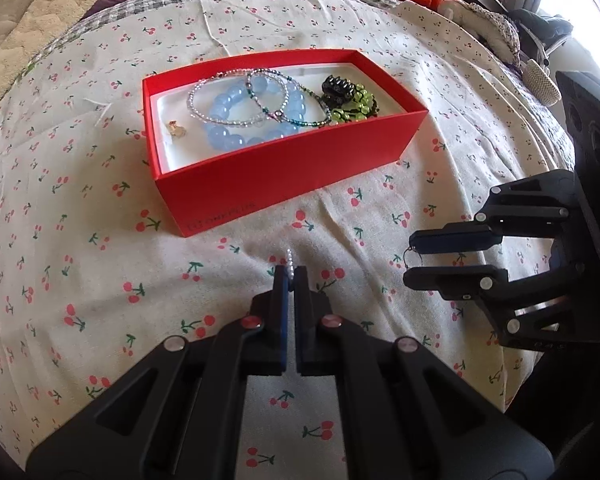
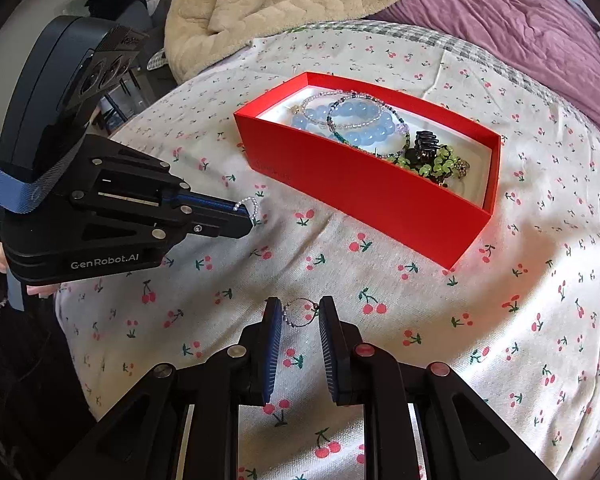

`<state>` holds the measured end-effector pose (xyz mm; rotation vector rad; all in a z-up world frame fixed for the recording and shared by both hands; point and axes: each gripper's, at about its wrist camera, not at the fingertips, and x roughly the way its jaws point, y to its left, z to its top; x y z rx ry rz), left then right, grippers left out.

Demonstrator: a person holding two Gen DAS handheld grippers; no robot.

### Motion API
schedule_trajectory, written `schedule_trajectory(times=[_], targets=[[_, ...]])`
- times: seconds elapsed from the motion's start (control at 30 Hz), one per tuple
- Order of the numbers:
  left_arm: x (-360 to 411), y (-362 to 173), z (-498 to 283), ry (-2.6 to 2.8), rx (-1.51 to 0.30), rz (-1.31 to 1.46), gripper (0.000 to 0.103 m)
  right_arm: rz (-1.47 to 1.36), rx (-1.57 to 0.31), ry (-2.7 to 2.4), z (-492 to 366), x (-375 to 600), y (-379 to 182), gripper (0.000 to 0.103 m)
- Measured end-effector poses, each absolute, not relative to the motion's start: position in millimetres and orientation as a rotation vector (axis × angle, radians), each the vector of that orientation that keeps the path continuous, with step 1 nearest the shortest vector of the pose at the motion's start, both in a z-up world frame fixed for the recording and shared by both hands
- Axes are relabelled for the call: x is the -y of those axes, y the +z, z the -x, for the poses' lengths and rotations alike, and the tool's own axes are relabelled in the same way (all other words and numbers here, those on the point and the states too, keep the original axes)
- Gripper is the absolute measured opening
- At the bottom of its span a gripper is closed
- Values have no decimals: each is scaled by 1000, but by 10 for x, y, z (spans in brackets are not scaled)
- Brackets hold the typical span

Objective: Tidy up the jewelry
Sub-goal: 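Carry the pearl ring and silver ring into the red box while both grippers open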

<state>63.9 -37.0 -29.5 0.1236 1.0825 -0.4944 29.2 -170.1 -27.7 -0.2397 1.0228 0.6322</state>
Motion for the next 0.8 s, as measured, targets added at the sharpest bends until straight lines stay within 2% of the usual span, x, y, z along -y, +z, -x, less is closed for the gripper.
schedule_trajectory(times=[0.8], targets=[[109,213,-913,-426,-997,85,3,92,-915,546,-685,1748,290,19]])
